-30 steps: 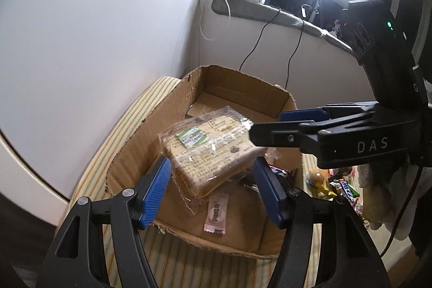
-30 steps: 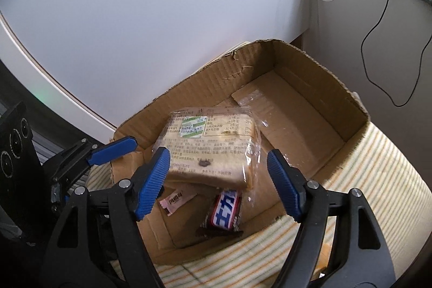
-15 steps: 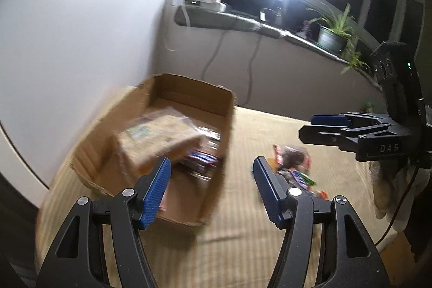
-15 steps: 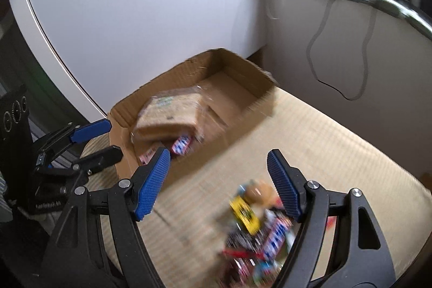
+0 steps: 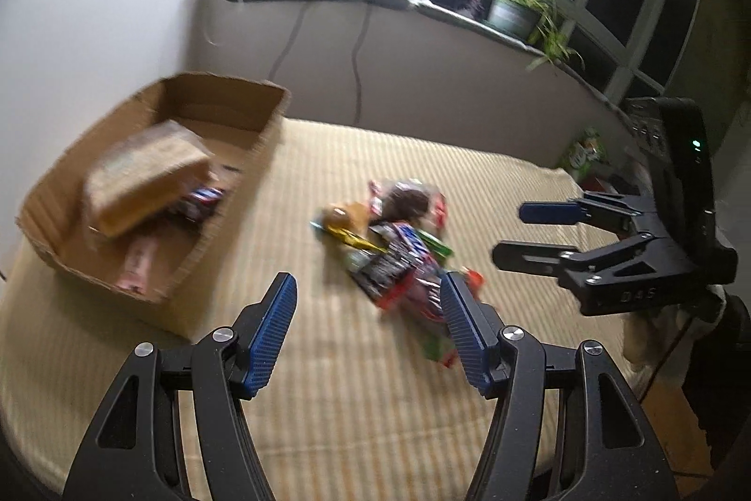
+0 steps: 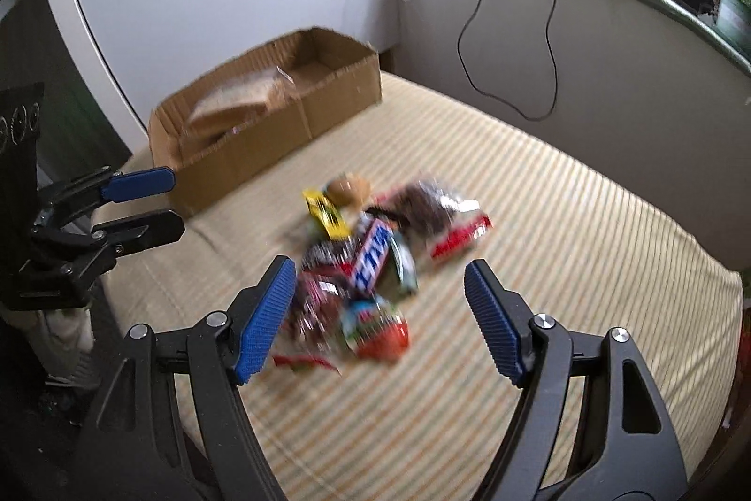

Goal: Organize snacks
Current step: 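Return both tools to the snack pile, left tool toward the red candy bag, then grasp the red candy bag with the left tool while the right tool grasps the egg candy, then carry both candies over the box and open both tools to drop them, then move both tools back to the snack pile, left tool down to the green packet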

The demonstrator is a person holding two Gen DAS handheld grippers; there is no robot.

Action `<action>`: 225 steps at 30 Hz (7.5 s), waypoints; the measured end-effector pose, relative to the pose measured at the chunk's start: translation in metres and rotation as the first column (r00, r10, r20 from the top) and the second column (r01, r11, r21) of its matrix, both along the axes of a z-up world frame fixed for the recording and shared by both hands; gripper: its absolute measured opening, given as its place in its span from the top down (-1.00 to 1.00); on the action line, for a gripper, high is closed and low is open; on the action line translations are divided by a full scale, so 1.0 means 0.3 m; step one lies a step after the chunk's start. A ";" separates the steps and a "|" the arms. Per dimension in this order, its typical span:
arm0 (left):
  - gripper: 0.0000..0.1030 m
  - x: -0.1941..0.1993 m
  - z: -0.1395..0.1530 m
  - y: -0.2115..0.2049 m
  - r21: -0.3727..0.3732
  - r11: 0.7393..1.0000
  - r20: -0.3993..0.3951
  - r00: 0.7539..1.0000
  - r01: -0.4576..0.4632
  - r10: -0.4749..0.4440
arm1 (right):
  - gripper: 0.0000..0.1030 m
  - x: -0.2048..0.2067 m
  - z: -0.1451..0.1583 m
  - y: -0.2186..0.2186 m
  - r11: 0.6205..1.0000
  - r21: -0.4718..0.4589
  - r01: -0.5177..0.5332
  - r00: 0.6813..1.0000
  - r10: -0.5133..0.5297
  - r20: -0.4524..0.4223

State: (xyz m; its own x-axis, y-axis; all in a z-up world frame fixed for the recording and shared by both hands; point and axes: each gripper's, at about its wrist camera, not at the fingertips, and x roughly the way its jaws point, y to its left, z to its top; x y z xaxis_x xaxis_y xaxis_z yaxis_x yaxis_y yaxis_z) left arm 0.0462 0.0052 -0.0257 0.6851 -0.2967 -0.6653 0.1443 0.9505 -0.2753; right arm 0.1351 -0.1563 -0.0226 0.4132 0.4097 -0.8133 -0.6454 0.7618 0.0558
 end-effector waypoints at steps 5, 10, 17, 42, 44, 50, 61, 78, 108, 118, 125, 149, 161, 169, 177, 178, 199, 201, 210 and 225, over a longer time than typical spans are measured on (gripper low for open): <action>-0.21 0.001 -0.041 -0.090 -0.016 0.998 -0.044 0.998 0.053 -0.054 | -0.41 -0.002 -0.059 -0.046 1.000 0.001 -0.014 0.999 0.014 -0.033; -0.21 0.022 -0.090 -0.151 -0.013 0.997 -0.087 0.993 0.082 -0.083 | -0.11 -0.006 -0.118 -0.049 0.998 -0.007 -0.063 0.995 0.062 -0.079; -0.21 0.060 -0.131 -0.196 0.019 0.995 -0.123 0.988 0.097 -0.094 | -0.02 0.009 -0.179 -0.031 0.995 -0.013 -0.103 0.988 0.100 -0.116; 0.14 0.121 -0.175 -0.165 -0.082 0.992 -0.159 0.982 0.094 -0.106 | 0.41 0.024 -0.243 0.037 0.983 -0.060 -0.175 0.981 0.169 -0.101; 0.07 0.123 -0.175 -0.156 -0.087 0.993 -0.166 0.982 0.082 -0.095 | 0.42 0.023 -0.244 0.039 0.982 -0.064 -0.179 0.980 0.172 -0.097; 0.11 0.145 -0.182 -0.134 -0.094 0.994 -0.181 0.981 0.053 -0.069 | 0.43 0.022 -0.242 0.039 0.982 -0.066 -0.177 0.981 0.171 -0.095; 0.40 0.114 -0.156 -0.126 -0.083 0.995 -0.146 0.987 0.058 -0.070 | 0.54 0.020 -0.225 0.017 0.986 -0.050 -0.157 0.985 0.153 -0.082; 0.41 0.047 -0.044 0.005 -0.074 0.997 -0.044 0.999 -0.014 0.011 | 0.55 -0.028 -0.083 -0.019 0.993 -0.004 -0.121 0.993 0.121 -0.003; 0.41 0.066 -0.001 0.375 -0.013 0.976 0.005 0.976 -0.218 0.218 | 0.55 0.200 0.099 0.454 0.976 0.057 -0.211 0.975 0.206 0.083; 0.41 0.111 -0.021 0.402 0.007 0.977 -0.016 0.977 -0.214 0.214 | 0.55 0.304 0.040 0.604 0.976 0.060 -0.211 0.977 0.208 0.045; 0.41 0.137 -0.039 0.387 0.019 0.980 -0.036 0.979 -0.201 0.201 | 0.55 0.347 -0.011 0.661 0.976 0.035 -0.215 0.977 0.215 0.014; 0.11 0.153 -0.046 0.385 0.025 0.976 -0.049 0.975 -0.215 0.216 | -0.26 0.348 -0.047 0.669 0.978 -0.001 -0.208 0.978 0.208 0.019; 0.11 0.100 0.000 0.348 0.026 0.978 -0.015 0.978 -0.209 0.209 | -0.64 0.311 0.014 0.618 0.982 0.010 -0.191 0.980 0.190 0.054; 0.11 0.054 0.025 0.254 0.017 0.988 0.006 0.988 -0.152 0.152 | -0.74 0.256 0.069 0.454 0.987 0.025 -0.159 0.985 0.157 0.067; 0.11 0.030 0.005 0.122 0.006 0.998 -0.008 0.998 -0.066 0.066 | -0.78 0.195 0.071 0.224 0.995 0.037 -0.090 0.996 0.089 0.031; 0.11 0.028 -0.001 0.102 0.004 0.999 -0.012 0.998 -0.054 0.054 | -0.78 0.192 0.066 0.204 0.996 0.040 -0.085 0.996 0.084 0.023; 0.11 0.005 -0.131 -0.181 0.037 0.988 -0.098 0.984 0.151 -0.147 | 0.15 0.093 -0.089 0.031 0.998 0.012 -0.066 0.993 0.067 -0.093; 0.11 0.018 -0.150 -0.199 0.054 0.985 -0.112 0.981 0.165 -0.158 | 0.20 0.097 -0.106 0.043 0.997 0.001 -0.073 0.993 0.072 -0.094; 0.23 0.059 -0.195 -0.261 0.130 0.970 -0.139 0.972 0.206 -0.188 | 0.35 0.153 -0.169 0.069 0.996 -0.025 -0.088 0.990 0.085 -0.115; 0.57 0.083 -0.217 -0.299 0.202 0.952 -0.127 0.970 0.230 -0.207 | 0.52 0.172 -0.167 0.065 0.992 -0.034 -0.118 0.988 0.114 -0.101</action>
State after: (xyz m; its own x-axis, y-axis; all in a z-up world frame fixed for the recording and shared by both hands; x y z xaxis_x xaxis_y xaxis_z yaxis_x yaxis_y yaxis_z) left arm 0.0711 -0.0845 -0.0909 0.5436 -0.2747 -0.7931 0.3368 0.9369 -0.0938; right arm 0.1867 -0.1368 -0.0728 0.2813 0.4170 -0.8643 -0.7226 0.6846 0.0951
